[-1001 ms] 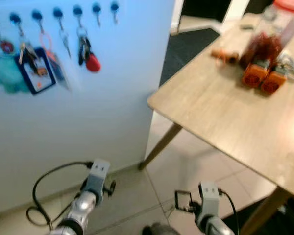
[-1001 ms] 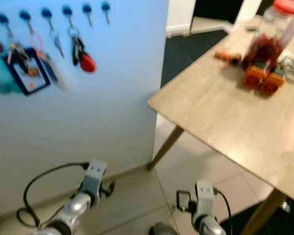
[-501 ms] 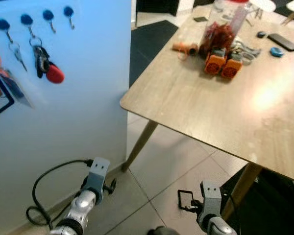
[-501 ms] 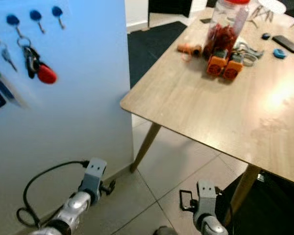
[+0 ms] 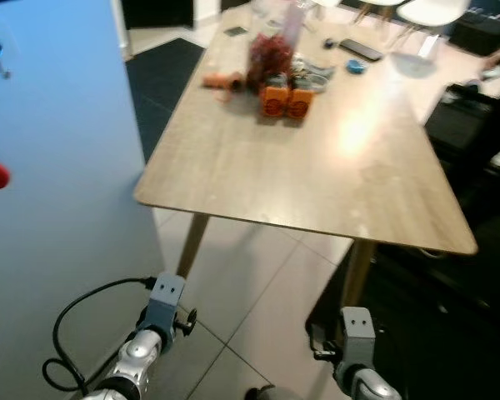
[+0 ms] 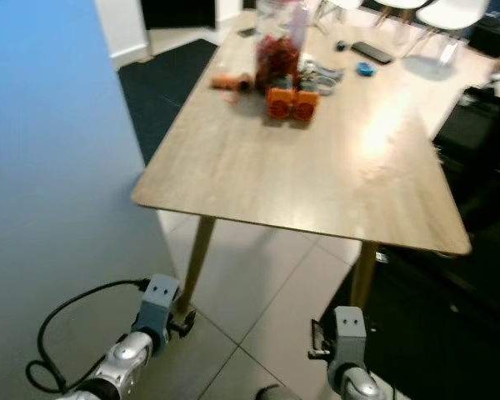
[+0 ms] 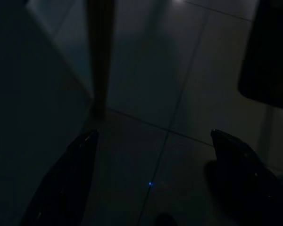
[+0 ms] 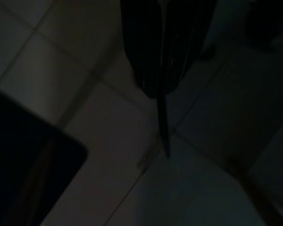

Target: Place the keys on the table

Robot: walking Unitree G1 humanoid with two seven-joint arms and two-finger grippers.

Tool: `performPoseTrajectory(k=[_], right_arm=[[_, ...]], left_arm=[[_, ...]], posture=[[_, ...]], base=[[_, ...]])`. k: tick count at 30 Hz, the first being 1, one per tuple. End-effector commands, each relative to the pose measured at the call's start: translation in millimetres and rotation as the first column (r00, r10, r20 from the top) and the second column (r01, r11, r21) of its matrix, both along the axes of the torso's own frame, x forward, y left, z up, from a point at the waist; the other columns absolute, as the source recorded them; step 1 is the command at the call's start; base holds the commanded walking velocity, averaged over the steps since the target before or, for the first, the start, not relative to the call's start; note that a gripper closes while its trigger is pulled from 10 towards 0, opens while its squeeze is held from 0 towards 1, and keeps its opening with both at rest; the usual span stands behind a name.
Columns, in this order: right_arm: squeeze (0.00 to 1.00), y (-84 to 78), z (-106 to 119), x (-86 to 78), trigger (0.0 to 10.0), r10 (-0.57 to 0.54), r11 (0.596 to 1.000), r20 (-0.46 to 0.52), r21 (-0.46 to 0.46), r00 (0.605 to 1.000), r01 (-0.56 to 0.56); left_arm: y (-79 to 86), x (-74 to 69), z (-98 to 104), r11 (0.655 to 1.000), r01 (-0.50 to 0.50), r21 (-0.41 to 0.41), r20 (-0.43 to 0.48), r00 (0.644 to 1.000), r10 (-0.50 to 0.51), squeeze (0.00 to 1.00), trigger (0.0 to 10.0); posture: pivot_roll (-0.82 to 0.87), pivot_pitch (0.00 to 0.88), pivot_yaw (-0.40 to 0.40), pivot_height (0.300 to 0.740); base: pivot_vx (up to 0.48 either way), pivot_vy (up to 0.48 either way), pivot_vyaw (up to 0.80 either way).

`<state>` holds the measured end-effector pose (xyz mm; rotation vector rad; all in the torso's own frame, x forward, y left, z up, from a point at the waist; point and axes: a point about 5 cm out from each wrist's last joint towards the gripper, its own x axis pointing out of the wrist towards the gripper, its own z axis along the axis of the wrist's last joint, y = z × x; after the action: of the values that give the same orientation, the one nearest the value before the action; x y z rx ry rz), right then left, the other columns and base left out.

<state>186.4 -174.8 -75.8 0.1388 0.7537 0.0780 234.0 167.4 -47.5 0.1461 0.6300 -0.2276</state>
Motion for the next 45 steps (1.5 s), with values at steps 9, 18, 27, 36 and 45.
performPoseTrajectory(k=[9,18,27,36,45], right_arm=[[0.00,-10.8,-0.5,-1.9,10.0,-0.012,0.999,-0.017,-0.039,1.000,0.011],[0.00,-12.4,-0.2,-1.6,10.0,-0.004,0.999,-0.017,-0.045,1.000,0.003],[0.00,-12.0,0.0,-1.4,10.0,0.002,0.999,-0.014,-0.046,1.000,-0.002],[0.00,-12.8,-0.4,-2.4,10.0,0.002,0.999,-0.018,-0.049,1.000,-0.003],[0.00,-13.2,-1.5,-4.2,10.0,-0.001,0.999,-0.026,-0.049,1.000,-0.001]], left_arm=[[2.5,-2.9,-2.9,0.997,-0.074,-0.022,-0.015,0.997,0.073,0.00,10.0],[0.7,-1.8,-2.0,0.996,-0.077,-0.035,-0.011,0.997,0.076,0.00,10.0],[-2.6,-2.5,-2.8,0.997,-0.065,-0.040,-0.015,0.998,0.065,0.00,10.0],[-2.2,-1.3,-2.3,0.996,-0.080,-0.036,-0.016,0.997,0.079,0.00,10.0],[-4.2,0.9,-1.6,0.997,-0.070,-0.039,-0.025,0.997,0.069,0.00,10.0]], posture=[[0.05,0.059,-0.027,0.740],[0.05,0.053,-0.031,0.740],[0.04,0.049,-0.031,0.740],[0.04,0.052,-0.030,0.740],[0.04,0.052,-0.028,0.740]], base=[[0.000,0.000,-0.23],[0.000,-0.098,0.00],[0.000,-0.440,0.00],[0.000,-0.315,0.00],[0.000,0.000,0.00]])
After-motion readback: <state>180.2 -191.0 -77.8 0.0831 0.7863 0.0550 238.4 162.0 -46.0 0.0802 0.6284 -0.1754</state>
